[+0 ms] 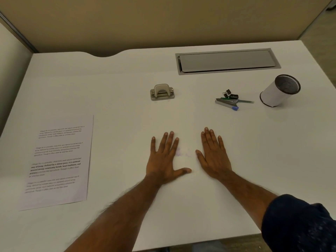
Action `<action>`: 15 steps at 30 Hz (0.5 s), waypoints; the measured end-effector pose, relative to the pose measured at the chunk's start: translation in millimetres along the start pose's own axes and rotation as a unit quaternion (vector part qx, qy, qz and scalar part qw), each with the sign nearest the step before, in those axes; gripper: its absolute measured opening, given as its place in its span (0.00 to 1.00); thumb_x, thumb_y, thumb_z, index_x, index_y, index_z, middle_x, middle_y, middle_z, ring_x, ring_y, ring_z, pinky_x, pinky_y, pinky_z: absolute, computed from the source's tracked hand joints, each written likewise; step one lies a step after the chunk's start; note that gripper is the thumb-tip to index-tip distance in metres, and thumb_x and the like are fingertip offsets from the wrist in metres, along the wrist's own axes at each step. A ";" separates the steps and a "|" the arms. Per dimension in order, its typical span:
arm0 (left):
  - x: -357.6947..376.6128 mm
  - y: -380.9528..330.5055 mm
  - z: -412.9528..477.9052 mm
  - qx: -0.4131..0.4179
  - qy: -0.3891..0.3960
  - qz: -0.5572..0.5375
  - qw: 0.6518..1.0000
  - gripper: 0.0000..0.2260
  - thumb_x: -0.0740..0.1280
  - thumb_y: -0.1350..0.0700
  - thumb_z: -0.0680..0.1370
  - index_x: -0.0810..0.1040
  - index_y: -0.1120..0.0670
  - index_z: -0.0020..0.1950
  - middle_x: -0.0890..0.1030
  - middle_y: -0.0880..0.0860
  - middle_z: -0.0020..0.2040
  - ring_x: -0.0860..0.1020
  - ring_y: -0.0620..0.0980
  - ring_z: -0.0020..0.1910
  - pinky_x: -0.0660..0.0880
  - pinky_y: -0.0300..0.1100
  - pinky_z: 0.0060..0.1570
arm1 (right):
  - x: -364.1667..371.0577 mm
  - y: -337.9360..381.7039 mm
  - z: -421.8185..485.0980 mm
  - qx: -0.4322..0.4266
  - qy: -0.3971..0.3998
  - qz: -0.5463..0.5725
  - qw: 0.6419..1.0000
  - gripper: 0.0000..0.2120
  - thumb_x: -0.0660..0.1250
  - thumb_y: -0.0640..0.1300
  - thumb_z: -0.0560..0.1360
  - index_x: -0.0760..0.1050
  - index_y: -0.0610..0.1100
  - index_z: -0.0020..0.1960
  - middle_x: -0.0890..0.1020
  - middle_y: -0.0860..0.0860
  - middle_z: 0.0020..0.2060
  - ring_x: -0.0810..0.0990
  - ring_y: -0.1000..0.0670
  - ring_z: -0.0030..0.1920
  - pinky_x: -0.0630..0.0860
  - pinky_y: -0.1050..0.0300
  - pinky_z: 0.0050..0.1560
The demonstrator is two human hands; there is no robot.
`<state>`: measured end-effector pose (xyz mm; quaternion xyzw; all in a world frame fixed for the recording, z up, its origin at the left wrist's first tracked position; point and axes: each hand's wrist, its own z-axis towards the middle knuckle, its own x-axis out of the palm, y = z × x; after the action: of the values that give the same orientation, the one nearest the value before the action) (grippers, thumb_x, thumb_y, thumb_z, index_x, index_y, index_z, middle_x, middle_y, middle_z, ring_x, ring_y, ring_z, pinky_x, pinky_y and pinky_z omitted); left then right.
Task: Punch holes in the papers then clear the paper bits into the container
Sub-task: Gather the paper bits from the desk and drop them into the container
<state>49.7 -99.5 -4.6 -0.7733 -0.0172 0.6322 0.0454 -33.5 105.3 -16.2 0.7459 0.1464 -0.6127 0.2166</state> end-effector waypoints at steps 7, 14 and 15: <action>6.3 -22.7 2.8 0.023 -0.011 -0.022 0.999 0.54 0.43 0.18 0.67 0.45 0.55 0.80 0.41 0.56 0.81 0.39 0.55 0.79 0.43 0.66 0.73 | -1.6 0.9 -2.4 -0.010 0.004 0.006 1.000 0.35 0.43 0.56 0.76 0.41 0.41 0.78 0.42 0.46 0.78 0.40 0.49 0.78 0.44 0.45 0.78; 4.4 31.9 -13.0 -0.014 -0.023 -0.017 0.999 0.54 0.46 0.19 0.68 0.46 0.57 0.80 0.43 0.57 0.81 0.41 0.54 0.79 0.44 0.65 0.74 | 4.4 30.6 -14.3 -0.057 0.005 -0.002 0.998 0.45 0.44 0.71 0.76 0.46 0.39 0.78 0.45 0.44 0.79 0.41 0.48 0.78 0.45 0.45 0.78; 4.2 39.7 -15.9 -0.018 -0.025 -0.014 0.999 0.54 0.46 0.19 0.68 0.46 0.57 0.80 0.43 0.57 0.81 0.41 0.55 0.79 0.44 0.65 0.74 | 5.7 36.0 -15.2 -0.067 0.010 -0.009 0.998 0.46 0.44 0.73 0.75 0.46 0.39 0.78 0.45 0.45 0.79 0.41 0.49 0.78 0.45 0.45 0.78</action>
<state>64.8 -139.4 -9.2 -0.7579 -0.0406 0.6499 0.0394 -2.0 81.6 -14.2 0.7344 0.1961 -0.5957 0.2594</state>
